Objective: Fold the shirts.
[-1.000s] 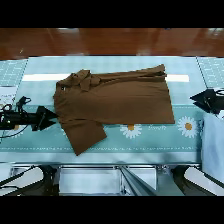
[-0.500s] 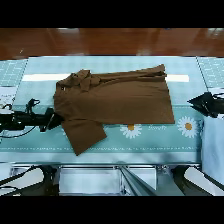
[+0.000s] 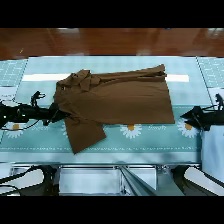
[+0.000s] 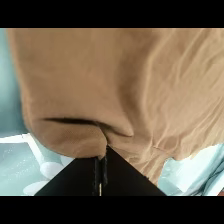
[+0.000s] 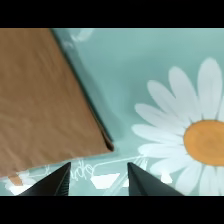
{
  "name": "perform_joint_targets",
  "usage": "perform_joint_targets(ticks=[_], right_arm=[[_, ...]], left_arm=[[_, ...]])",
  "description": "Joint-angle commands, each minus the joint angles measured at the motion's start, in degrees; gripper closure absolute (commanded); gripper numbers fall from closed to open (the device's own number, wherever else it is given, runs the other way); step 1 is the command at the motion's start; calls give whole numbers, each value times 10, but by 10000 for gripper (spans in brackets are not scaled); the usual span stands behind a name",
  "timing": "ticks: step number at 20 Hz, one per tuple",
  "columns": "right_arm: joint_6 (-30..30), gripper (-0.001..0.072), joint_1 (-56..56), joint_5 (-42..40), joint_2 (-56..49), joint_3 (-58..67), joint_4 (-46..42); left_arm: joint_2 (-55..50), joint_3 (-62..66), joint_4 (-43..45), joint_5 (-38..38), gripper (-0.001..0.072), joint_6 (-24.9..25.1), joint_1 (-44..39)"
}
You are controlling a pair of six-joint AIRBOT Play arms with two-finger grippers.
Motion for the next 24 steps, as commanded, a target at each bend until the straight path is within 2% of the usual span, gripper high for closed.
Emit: perform_joint_targets(ticks=[1, 10, 13, 14, 15, 16, 20, 24], right_arm=[[-3, 296, 1, 0, -47, -19, 14], [-96, 296, 5, -6, -142, -17, 166], [-96, 312, 60, -27, -156, -5, 163], [-85, 353, 81, -44, -156, 3, 168], [-76, 490, 99, -57, -156, 15, 170], [-77, 687, 114, -55, -156, 28, 169], [-68, 688, 138, 26, -134, 125, 154], [31, 688, 139, 48, -59, 365, 101]], left_arm=[[-1, 4, 0, 2, 682, 1, -3], [-5, 3, 4, 25, 682, -2, -31], [-5, 4, 4, 40, 682, -8, -51], [-5, 4, 3, 40, 682, -8, -55], [-4, 4, 3, 40, 682, -13, -56], [-3, 4, 3, 38, 682, -17, -55], [31, 52, 0, 5, 682, -17, -28], [133, 200, -96, -13, 683, -15, -6]])
